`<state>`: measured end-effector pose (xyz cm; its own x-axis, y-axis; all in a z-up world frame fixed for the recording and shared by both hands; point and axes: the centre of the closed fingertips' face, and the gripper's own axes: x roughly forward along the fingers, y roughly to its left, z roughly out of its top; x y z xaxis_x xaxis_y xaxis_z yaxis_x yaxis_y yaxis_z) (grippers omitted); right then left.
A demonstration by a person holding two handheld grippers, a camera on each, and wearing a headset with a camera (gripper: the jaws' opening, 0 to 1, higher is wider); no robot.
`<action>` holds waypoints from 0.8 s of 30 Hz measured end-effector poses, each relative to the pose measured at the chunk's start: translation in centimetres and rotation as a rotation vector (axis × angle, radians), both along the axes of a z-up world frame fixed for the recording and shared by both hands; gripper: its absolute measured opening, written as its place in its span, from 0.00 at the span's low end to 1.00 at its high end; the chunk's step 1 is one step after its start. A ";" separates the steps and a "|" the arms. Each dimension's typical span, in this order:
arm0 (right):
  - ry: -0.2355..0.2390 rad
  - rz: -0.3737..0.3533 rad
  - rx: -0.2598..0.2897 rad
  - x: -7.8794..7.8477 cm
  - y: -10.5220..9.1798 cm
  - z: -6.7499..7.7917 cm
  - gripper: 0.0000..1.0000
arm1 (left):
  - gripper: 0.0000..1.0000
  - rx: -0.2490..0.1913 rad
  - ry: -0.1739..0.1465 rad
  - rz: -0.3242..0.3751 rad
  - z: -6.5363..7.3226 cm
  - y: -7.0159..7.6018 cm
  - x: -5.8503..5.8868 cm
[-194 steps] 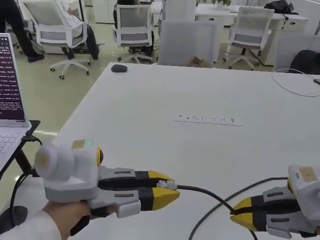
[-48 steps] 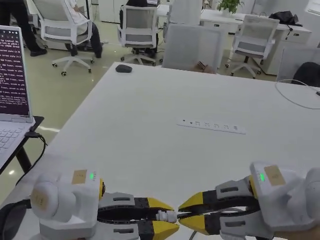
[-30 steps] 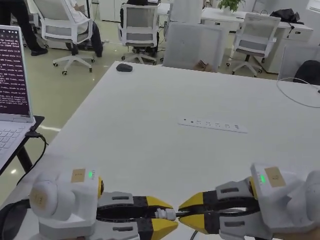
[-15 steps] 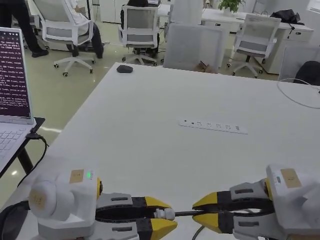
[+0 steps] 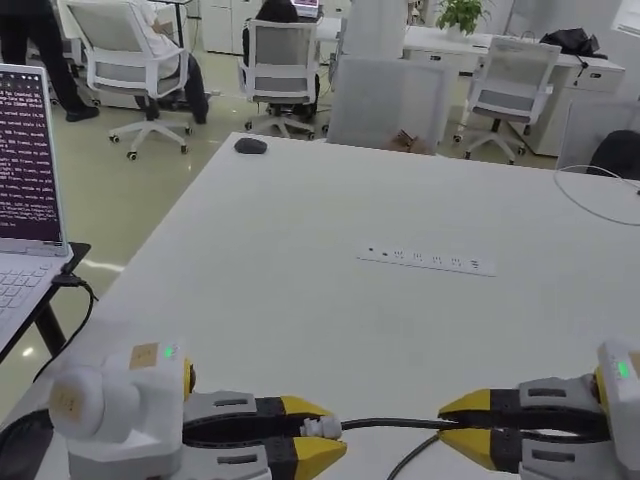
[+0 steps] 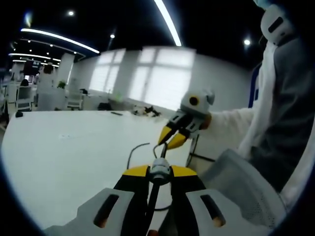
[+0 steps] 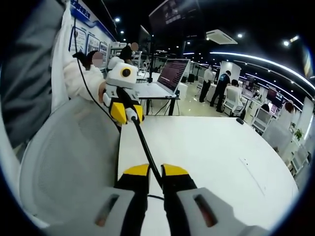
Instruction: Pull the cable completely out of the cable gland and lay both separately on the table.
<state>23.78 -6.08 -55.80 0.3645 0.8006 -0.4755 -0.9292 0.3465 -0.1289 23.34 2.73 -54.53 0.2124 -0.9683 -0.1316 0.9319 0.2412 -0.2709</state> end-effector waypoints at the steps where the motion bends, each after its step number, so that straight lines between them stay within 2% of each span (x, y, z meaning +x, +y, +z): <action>1: 0.001 -0.004 0.000 0.0 -0.1 0.0 0.07 | 0.17 0.000 0.006 0.000 0.0 0.0 0.0; 5: 0.007 -0.012 -0.005 -0.3 -0.4 -0.2 0.07 | 0.17 0.005 0.012 -0.016 -0.2 -0.2 -0.3; 12: 0.017 -0.015 -0.013 -0.6 -0.4 -0.6 0.08 | 0.17 0.028 0.007 -0.019 -0.6 -0.2 -0.5; 20: 0.023 -0.009 -0.027 -0.7 -0.4 -0.9 0.08 | 0.17 0.032 0.000 -0.026 -0.6 -0.3 -0.7; 24: 0.046 -0.015 -0.030 -0.7 -0.6 -1.3 0.09 | 0.17 0.045 -0.004 -0.044 -0.8 -0.6 -1.1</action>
<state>23.05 -6.67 -57.06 0.3539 0.7803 -0.5156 -0.9289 0.3574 -0.0967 22.28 2.15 -55.30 0.1708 -0.9697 -0.1746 0.9429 0.2123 -0.2567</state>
